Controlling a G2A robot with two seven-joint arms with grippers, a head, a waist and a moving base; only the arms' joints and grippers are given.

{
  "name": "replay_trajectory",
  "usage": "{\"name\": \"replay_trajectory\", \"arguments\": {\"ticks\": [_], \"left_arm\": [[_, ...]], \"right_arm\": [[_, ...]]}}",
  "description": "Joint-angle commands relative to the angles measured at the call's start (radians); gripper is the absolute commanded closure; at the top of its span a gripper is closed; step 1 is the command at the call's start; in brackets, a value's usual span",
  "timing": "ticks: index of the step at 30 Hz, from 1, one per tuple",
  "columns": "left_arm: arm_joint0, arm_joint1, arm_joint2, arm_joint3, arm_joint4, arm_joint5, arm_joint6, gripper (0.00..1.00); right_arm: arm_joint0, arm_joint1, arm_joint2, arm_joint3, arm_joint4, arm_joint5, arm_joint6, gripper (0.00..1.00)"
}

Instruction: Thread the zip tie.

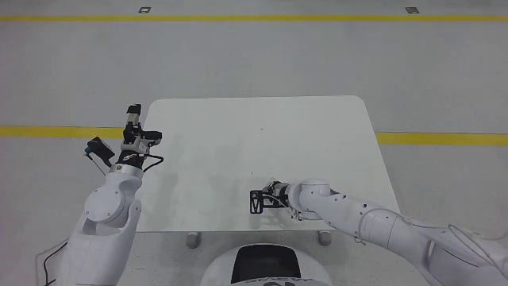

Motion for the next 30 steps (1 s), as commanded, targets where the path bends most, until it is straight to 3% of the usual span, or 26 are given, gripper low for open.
{"name": "replay_trajectory", "arguments": {"ticks": [1,10,12,15,30], "left_arm": [[0.0,0.0,0.0,0.0,0.0,0.0,0.0,0.0],[0.0,0.0,0.0,0.0,0.0,0.0,0.0,0.0],[0.0,0.0,0.0,0.0,0.0,0.0,0.0,0.0],[0.0,0.0,0.0,0.0,0.0,0.0,0.0,0.0],[0.0,0.0,0.0,0.0,0.0,0.0,0.0,0.0]], "right_arm": [[0.001,0.002,0.0,-0.004,0.001,0.0,0.006,1.0],[0.004,0.026,0.0,-0.05,0.01,0.0,0.035,1.0],[0.001,0.03,0.0,-0.058,0.008,0.0,0.04,0.85],[-0.002,0.03,0.0,-0.064,0.005,0.0,0.053,0.8],[-0.008,0.007,0.0,-0.051,-0.029,0.0,0.045,0.82]]}}
